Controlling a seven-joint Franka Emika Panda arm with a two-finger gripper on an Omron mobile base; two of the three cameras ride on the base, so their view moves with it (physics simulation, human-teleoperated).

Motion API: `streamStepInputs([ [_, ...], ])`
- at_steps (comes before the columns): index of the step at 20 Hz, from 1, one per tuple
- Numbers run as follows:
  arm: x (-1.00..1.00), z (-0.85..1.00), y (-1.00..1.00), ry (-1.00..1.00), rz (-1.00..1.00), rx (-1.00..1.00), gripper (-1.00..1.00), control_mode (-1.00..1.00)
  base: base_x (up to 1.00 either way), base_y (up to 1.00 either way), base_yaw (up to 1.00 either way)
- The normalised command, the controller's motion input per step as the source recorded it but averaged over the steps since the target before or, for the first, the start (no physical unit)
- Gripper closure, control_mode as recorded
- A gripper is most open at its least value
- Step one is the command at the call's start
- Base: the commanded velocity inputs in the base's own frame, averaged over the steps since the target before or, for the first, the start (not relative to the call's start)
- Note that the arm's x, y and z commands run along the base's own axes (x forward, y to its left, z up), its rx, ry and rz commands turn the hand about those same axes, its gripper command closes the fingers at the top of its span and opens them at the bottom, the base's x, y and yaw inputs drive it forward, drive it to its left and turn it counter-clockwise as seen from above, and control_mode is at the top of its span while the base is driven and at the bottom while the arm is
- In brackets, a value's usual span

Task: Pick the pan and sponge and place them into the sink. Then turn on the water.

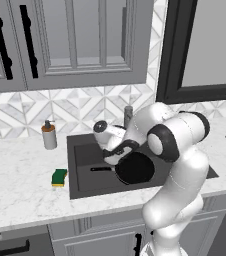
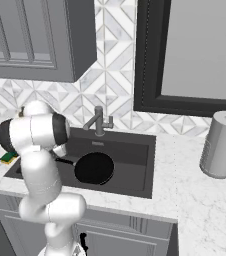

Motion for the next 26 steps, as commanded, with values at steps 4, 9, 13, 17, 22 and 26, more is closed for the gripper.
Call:
streamStepInputs([
  [4, -0.74, 0.82, 0.28, -0.16, 0.00, -0.02, -1.00, -1.00, 0.00, 0.00, 0.00],
  [9, -0.75, 0.68, 0.36, -0.04, 0.01, 0.00, -1.00, -1.00, 0.00, 0.00, 0.00],
  [13, -0.44, 0.72, 0.36, 0.00, 0.16, 0.00, -1.00, -1.00, 0.00, 0.00, 0.00],
  [17, -0.14, 0.89, 0.26, 0.00, 0.24, 0.00, -1.00, -1.00, 0.00, 0.00, 0.00],
  [22, -0.17, 0.41, 0.44, 0.12, 0.34, 0.00, -1.00, -1.00, 0.00, 0.00, 0.00],
  [26, -0.36, 0.00, 0.64, 0.13, 0.39, 0.00, -1.00, -1.00, 0.00, 0.00, 0.00],
])
